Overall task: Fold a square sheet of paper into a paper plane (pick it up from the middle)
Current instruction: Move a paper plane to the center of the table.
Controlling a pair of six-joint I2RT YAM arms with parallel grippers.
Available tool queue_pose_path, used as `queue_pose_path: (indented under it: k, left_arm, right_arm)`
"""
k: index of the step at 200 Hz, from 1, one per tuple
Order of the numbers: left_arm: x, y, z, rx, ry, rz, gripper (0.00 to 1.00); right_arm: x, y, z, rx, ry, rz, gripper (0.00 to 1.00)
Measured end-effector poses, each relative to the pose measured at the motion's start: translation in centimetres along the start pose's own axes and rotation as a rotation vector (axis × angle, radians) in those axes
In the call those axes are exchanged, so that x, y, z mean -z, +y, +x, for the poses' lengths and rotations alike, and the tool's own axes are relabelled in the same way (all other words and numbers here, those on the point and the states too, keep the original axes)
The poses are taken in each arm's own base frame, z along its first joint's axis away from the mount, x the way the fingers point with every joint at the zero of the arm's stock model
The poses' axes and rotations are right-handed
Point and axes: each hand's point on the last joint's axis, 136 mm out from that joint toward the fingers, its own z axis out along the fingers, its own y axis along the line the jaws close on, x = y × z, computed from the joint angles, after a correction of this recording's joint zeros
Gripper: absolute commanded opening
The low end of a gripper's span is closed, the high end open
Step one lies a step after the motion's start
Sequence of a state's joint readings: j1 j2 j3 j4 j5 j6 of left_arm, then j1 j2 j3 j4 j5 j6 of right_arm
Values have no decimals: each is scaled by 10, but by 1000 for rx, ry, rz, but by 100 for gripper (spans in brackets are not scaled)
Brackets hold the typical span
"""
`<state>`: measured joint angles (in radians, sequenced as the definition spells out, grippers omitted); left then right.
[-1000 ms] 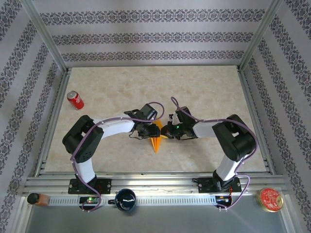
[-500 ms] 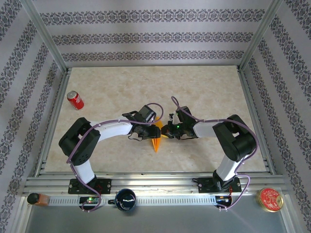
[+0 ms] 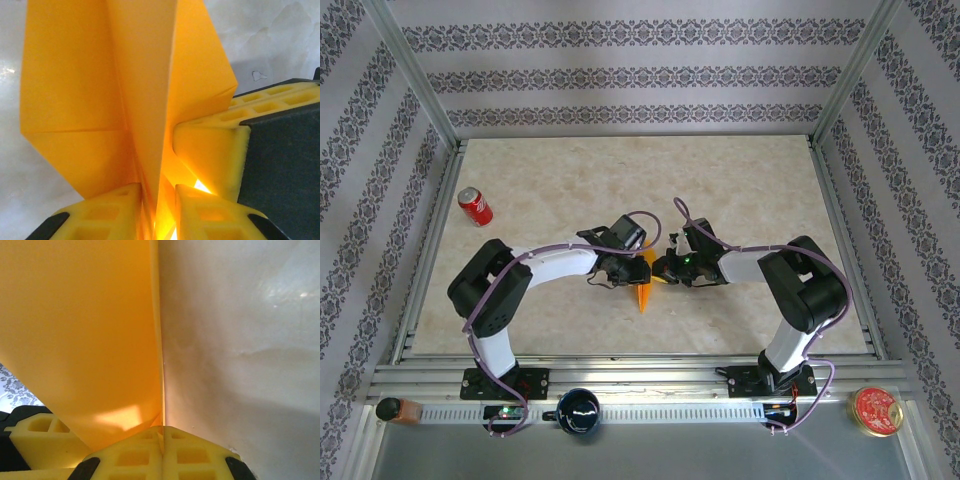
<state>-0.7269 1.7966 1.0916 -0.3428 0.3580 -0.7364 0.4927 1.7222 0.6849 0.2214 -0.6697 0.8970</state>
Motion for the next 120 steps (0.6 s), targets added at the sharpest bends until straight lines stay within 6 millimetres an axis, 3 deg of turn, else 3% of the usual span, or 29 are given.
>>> queue_pose_path:
  k: [120]
  left_arm:
    - [-8, 3, -4, -13, 27, -63, 18]
  right_arm:
    - [1, -6, -2, -27, -11, 14, 7]
